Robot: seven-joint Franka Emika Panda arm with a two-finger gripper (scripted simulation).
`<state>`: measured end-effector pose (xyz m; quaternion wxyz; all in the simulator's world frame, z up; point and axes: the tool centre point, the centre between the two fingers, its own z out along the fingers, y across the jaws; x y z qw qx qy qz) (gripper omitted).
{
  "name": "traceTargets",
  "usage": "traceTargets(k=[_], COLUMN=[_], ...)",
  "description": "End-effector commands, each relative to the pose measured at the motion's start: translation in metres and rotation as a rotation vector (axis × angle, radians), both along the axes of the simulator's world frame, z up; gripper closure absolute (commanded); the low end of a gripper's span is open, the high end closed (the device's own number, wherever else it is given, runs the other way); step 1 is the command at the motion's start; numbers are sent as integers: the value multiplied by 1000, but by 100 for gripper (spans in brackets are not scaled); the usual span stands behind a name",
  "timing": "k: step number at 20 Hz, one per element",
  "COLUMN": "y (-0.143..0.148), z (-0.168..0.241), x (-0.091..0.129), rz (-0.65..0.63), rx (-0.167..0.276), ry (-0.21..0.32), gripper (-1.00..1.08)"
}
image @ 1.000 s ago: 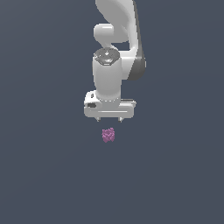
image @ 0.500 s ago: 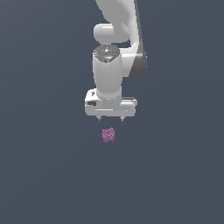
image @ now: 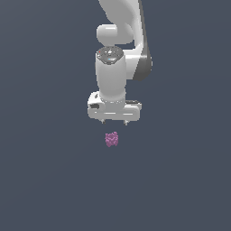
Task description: Pick up the object and move it to a goal position.
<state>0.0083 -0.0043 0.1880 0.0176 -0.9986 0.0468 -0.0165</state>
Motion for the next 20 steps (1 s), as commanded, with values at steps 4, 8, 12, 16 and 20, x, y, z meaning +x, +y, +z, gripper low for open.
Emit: traceTargets(k=[4,8,12,16,20], y=[0,-1,-2,-3,-4], z=[-5,-10,-17,-25,-33], x=[0,1,2,2,3], rz=[-63,-135,-229,-340,-451], rx=[3,5,8,10,11], ry=[5,10,16,24,31], gripper=[-92,-92,-92,-92,-92])
